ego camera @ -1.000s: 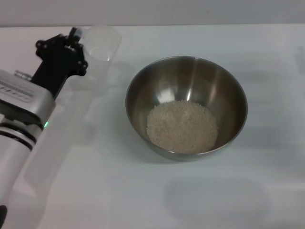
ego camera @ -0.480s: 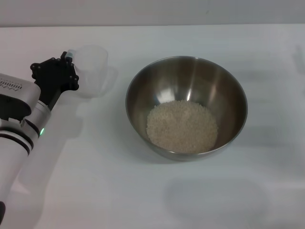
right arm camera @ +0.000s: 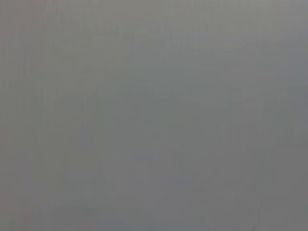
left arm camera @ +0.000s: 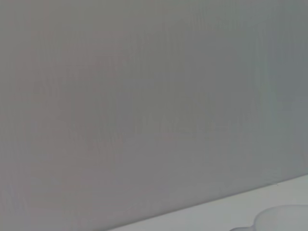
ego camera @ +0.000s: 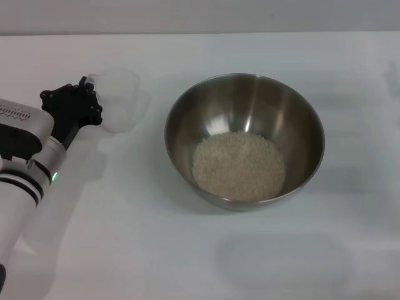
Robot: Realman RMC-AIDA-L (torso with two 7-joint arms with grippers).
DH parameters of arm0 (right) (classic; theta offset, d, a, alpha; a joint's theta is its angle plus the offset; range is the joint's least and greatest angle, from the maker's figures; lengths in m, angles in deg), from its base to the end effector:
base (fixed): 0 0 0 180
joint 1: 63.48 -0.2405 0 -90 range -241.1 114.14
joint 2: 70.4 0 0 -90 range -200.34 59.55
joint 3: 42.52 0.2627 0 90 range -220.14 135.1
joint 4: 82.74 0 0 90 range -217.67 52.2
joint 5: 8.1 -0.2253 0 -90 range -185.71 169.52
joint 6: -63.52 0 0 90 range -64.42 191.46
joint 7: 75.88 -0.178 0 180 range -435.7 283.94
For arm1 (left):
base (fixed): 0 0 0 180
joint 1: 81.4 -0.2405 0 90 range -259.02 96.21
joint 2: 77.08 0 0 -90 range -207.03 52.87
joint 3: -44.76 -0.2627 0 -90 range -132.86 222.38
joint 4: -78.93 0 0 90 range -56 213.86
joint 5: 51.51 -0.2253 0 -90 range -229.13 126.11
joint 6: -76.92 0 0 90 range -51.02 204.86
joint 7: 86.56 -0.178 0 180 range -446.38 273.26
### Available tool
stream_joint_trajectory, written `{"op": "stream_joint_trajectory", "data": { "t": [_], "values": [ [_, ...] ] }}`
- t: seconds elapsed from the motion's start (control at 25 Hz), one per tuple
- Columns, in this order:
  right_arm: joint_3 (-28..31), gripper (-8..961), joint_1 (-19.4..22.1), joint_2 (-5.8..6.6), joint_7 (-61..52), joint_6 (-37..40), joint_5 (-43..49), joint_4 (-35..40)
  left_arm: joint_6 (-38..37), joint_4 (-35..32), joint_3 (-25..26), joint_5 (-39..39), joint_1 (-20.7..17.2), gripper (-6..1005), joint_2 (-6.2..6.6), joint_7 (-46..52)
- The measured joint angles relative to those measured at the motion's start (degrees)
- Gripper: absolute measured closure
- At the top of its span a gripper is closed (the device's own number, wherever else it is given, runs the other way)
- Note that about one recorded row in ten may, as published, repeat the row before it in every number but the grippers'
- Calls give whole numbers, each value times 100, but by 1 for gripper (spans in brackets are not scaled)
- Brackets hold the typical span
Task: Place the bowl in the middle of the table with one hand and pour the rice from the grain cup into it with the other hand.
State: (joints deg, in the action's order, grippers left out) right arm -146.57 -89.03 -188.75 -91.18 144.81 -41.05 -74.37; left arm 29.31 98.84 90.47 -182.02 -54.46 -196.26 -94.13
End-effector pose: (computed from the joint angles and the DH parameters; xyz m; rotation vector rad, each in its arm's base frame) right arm 0.3239 0.3772 0.0501 -1.3029 0.4091 0.9616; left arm -0.3098 0.3946 -0.0899 -1.8286 -0.4921 -0.4535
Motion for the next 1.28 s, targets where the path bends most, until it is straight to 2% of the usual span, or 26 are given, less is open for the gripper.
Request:
{"op": "stream_joint_trajectory", "data": {
  "t": [0.48, 0.72, 0.92, 1.04, 1.16, 1.24, 1.28],
  "values": [
    [-31, 299, 14, -10, -4, 3, 5, -2, 72, 1, -17, -6, -47, 981, 9, -13],
    [-40, 299, 17, -13, -4, 4, 8, -5, 68, 14, -12, -7, -159, 770, 10, -6],
    [-44, 299, 24, -12, -4, -1, 9, -13, -90, 79, -43, -7, -413, 587, 19, 46],
    [-45, 299, 25, -12, -3, -3, 9, -19, -552, 86, -56, -28, -661, 518, 28, 380],
    [-54, 299, 43, -22, -3, -9, 9, -31, -1581, 22, -61, -38, -1056, 513, 30, 1076],
    [-72, 299, 55, -33, -3, -26, 30, -36, -1581, 22, -61, -38, -1056, 510, 30, 1076],
    [-83, 299, 62, -39, -3, -40, 56, -39, -2032, 1, -62, -39, -1231, 509, 19, 1308]
  ]
}}
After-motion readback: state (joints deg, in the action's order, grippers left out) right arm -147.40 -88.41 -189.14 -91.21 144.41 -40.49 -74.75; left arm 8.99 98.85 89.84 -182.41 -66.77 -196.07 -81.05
